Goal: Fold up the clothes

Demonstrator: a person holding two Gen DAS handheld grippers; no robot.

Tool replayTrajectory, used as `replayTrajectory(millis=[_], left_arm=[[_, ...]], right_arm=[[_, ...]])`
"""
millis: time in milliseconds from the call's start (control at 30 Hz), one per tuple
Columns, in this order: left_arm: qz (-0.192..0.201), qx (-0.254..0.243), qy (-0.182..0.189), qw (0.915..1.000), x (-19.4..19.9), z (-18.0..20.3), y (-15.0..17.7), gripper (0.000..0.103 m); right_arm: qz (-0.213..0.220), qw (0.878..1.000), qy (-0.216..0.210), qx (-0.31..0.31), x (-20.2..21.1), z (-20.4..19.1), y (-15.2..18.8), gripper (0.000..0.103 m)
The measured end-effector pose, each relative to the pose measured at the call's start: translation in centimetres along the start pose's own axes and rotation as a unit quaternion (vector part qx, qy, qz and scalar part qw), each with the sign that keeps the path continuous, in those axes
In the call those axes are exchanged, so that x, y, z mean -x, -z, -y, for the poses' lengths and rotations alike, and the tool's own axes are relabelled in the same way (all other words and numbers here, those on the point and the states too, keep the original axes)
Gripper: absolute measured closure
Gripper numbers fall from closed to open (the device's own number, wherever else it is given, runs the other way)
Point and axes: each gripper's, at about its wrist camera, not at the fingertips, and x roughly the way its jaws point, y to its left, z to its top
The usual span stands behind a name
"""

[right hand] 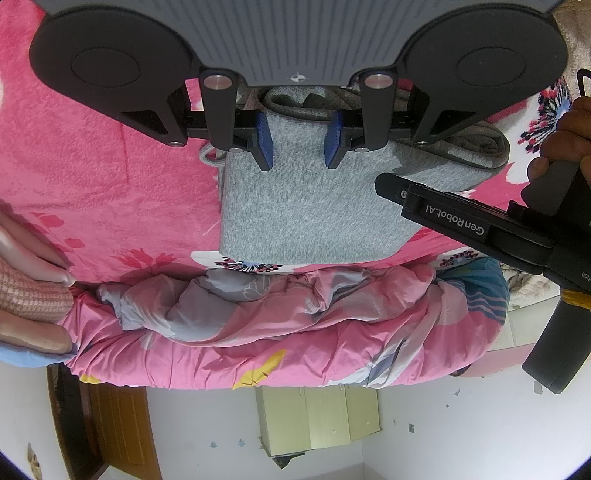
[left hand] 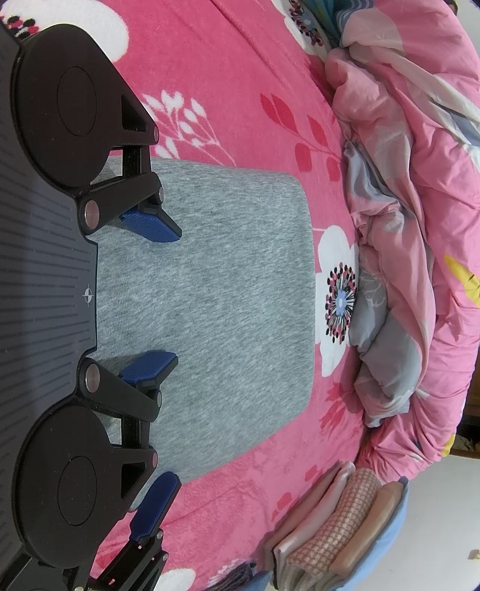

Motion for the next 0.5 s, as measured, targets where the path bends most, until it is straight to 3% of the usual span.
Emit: replayTrajectory(millis=[500], left_arm=[[0.000, -0.002, -0.002, 1.0000, -0.04, -0.04, -0.01, 0.035]], right_arm=[[0.001, 1.000, 0.000, -0.001, -0.04, 0.02, 0.01, 0.071]])
